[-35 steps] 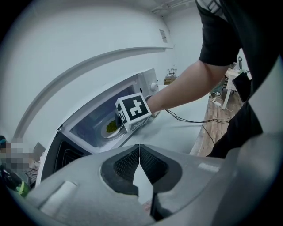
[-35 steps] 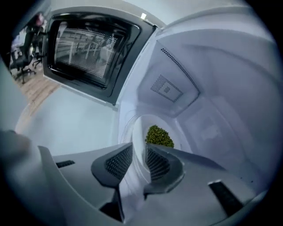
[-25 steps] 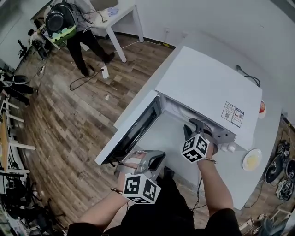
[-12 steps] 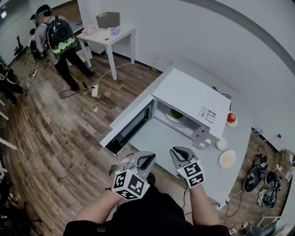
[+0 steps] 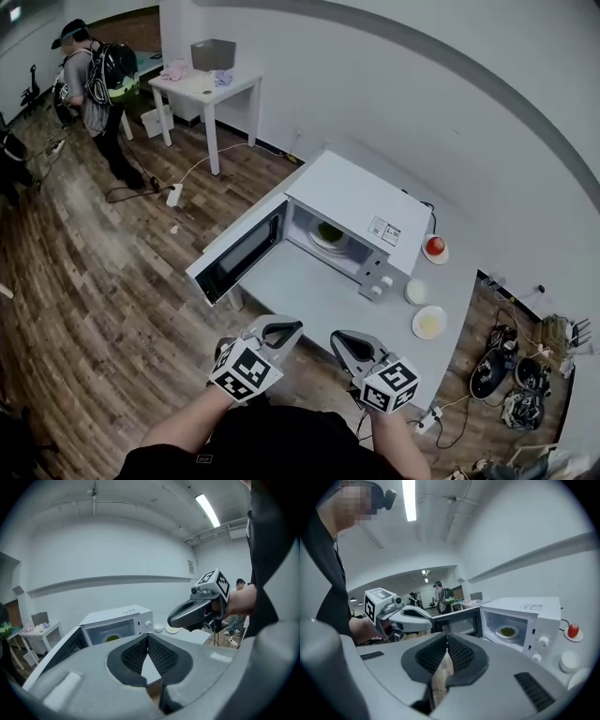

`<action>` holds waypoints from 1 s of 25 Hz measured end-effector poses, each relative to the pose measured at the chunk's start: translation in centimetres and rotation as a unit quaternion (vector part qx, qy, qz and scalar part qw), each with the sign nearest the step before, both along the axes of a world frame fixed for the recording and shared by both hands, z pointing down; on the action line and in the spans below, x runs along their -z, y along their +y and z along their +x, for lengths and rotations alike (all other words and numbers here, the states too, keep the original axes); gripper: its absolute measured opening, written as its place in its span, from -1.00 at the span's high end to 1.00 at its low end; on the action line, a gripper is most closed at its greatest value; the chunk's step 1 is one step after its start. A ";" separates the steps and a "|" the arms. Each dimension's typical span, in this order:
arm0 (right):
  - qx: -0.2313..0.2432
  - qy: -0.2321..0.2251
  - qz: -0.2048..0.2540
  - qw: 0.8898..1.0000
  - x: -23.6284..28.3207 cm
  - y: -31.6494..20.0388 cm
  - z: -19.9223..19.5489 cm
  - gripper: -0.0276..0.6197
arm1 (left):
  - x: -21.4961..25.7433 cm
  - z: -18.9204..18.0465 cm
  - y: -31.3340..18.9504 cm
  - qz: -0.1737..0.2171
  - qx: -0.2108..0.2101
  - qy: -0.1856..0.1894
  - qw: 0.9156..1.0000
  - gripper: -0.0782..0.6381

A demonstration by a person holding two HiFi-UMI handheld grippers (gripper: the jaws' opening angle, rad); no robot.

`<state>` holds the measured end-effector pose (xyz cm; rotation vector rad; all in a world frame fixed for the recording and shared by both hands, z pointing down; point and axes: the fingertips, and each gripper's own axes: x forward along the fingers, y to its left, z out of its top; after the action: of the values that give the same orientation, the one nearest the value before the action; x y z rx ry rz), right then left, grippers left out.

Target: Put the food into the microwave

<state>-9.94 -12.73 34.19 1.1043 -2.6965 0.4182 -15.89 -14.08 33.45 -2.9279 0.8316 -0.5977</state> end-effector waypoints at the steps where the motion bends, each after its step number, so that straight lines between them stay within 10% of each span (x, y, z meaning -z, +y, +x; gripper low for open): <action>1: -0.004 -0.008 0.003 1.000 0.3 0.7 0.8 0.84 | 0.1 0.8 0.5 -0.006 0.001 0.009 1.000 0.76; 13: -0.011 -0.137 0.035 0.990 4.8 12.4 12.0 0.87 | 3.2 11.8 9.2 -0.039 0.027 0.119 0.992 0.76; 25: -0.085 -0.126 0.097 0.984 7.6 13.9 14.1 0.87 | 8.0 11.8 11.3 -0.011 0.003 0.158 0.987 0.76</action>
<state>4.13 1.21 26.61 1.4308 -2.9225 0.3482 -4.11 -2.81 25.47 -3.0869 0.8625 -0.1426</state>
